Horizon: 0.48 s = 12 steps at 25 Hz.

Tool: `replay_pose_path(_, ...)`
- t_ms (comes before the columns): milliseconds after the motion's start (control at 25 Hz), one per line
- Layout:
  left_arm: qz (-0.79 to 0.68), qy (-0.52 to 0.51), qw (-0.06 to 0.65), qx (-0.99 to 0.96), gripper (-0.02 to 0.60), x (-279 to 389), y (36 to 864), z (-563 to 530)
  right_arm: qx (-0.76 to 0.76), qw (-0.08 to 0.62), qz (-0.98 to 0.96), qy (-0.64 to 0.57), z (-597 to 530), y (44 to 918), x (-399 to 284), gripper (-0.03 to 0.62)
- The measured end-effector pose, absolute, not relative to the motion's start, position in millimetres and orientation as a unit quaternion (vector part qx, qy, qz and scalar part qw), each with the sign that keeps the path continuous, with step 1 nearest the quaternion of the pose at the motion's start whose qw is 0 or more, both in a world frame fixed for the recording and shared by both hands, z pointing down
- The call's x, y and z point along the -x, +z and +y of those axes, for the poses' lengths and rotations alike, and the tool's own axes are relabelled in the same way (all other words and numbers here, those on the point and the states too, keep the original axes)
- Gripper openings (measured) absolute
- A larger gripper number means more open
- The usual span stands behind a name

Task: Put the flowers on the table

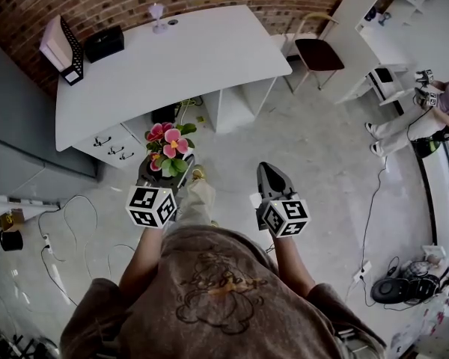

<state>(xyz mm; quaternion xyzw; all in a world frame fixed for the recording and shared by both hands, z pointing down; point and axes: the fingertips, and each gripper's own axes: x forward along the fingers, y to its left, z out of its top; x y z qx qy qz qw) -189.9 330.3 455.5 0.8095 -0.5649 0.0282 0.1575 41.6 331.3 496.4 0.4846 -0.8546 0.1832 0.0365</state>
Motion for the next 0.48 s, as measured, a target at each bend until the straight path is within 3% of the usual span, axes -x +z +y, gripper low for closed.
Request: replay_pose_path(480, -0.540, 0.025, 0.160, -0.826, 0.362, 166, 462, 235, -0.503, 0.050, -0.843, 0.186, 255, 509, -63, 0.003)
